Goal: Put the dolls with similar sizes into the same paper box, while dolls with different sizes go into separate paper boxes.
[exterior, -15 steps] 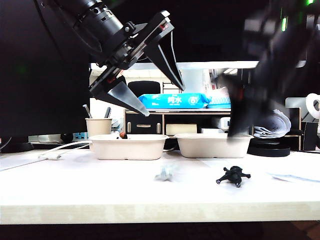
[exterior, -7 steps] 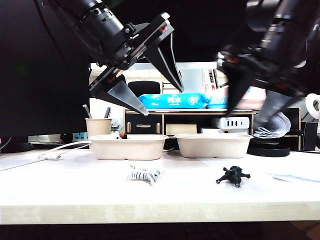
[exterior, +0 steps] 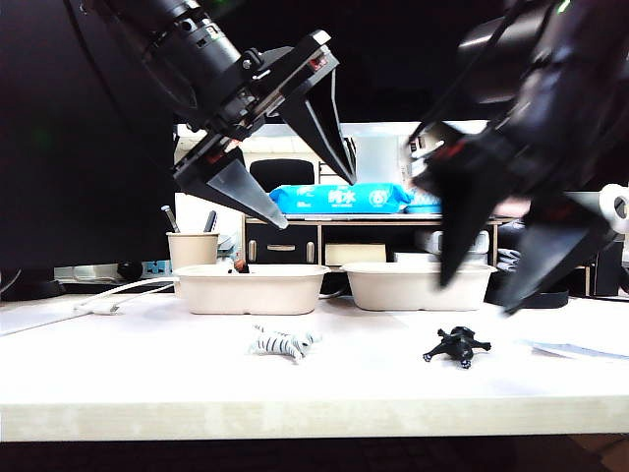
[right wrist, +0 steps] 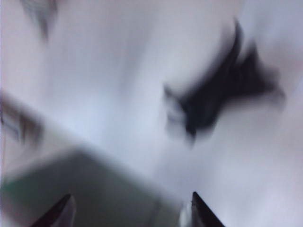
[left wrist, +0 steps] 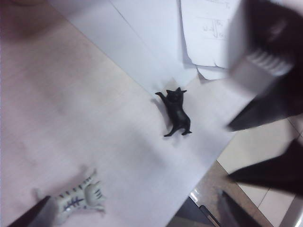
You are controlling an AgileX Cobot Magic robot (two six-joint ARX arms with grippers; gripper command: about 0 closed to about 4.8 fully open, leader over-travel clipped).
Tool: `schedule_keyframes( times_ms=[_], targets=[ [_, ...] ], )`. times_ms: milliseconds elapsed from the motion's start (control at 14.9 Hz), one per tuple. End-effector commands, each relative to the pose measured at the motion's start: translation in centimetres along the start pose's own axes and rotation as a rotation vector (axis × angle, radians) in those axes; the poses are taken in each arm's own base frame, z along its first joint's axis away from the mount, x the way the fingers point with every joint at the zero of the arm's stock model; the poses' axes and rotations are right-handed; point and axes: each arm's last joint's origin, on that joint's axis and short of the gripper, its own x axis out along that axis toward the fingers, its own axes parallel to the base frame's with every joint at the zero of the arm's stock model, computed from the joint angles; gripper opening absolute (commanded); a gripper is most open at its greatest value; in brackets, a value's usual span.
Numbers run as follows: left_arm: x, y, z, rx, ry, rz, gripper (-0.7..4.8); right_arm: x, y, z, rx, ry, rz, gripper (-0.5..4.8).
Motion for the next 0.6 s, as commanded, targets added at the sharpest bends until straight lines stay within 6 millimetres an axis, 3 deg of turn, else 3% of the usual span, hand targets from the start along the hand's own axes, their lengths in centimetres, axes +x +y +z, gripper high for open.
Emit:
schedule_keyframes(
  times_ms=[67, 470, 605],
  targets=[
    [-0.2, -0.1, 0.0, 0.007, 0.004, -0.004, 4.79, 0.4, -0.3, 2.0, 0.008, -0.206, -0.056, 3.16],
    [-0.2, -0.1, -0.3, 0.010, 0.030, 0.002, 4.79, 0.8, -0.7, 0.9, 0.062, -0.108, -0.096, 3.30],
    [-0.2, -0.1, -0.3, 0.009, 0.030, 0.000, 4.79, 2.0, -1.3, 0.3, 0.089, -0.125, -0.087, 3.29]
  ],
)
